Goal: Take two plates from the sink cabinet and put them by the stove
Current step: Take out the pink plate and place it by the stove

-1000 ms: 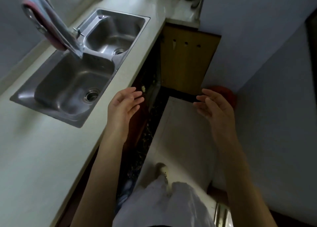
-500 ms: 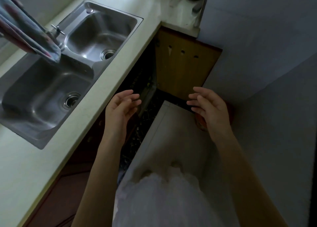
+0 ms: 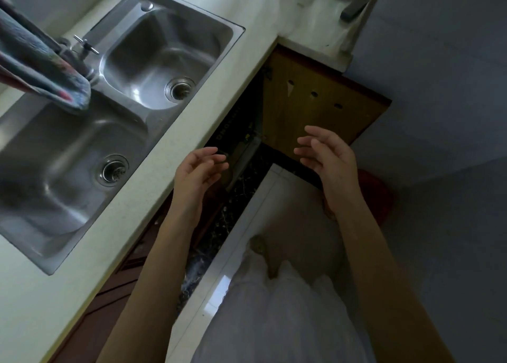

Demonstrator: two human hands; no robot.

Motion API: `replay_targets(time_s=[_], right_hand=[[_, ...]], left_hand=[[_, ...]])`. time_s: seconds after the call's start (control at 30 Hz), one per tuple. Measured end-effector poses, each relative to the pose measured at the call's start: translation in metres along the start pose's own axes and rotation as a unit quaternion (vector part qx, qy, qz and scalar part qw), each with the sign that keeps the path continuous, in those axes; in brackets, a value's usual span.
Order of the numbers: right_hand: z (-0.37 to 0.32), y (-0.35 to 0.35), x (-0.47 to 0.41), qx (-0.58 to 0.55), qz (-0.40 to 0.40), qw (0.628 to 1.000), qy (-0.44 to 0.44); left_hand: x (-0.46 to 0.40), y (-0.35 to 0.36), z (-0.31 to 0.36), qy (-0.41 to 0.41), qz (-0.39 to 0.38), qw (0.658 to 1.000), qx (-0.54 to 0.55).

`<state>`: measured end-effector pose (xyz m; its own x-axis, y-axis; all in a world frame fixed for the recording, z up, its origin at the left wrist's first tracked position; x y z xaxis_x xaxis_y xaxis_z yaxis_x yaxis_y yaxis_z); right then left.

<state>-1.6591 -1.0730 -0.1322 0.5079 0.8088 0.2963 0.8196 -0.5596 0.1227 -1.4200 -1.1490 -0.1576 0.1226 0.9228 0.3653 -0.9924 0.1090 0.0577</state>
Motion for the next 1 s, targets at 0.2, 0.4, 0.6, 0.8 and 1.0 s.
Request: replay_targets(time_s=[0.2, 0.4, 0.6, 0.8, 1.0], right_hand=[[0.036, 0.019, -0.047, 0.014, -0.039, 0.999, 0.035], [0.087, 0.023, -0.094, 0.033, -0.071, 0.996, 0.046], [0.178, 0.032, -0.149, 0.058, -0.101, 0.992, 0.057], [0.304, 0.047, -0.213, 0.068, -0.12, 0.986, 0.098], [0.442, 0.069, -0.287, 0.105, -0.144, 0.976, 0.126]], left_hand=[[-0.039, 0.01, -0.019, -0.002, 0.019, 1.0, 0.011], [-0.071, 0.03, -0.073, -0.009, 0.013, 1.0, 0.01], [-0.115, 0.028, -0.187, -0.062, 0.063, 0.995, 0.036], [-0.185, 0.018, -0.312, -0.134, 0.137, 0.976, 0.106], [-0.261, -0.002, -0.444, -0.205, 0.19, 0.951, 0.134]])
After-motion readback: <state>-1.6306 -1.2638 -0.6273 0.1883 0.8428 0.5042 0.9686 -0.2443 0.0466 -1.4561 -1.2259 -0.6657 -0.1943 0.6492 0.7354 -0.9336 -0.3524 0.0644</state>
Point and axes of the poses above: each hand's wrist, its own x-axis away from the middle knuckle, its own y-axis out of the palm, z = x × y, the point moved 10 cm from there along -x, towards the middle knuckle, and after that the axes turned 3 degrees about z, right-handed, at the moved point
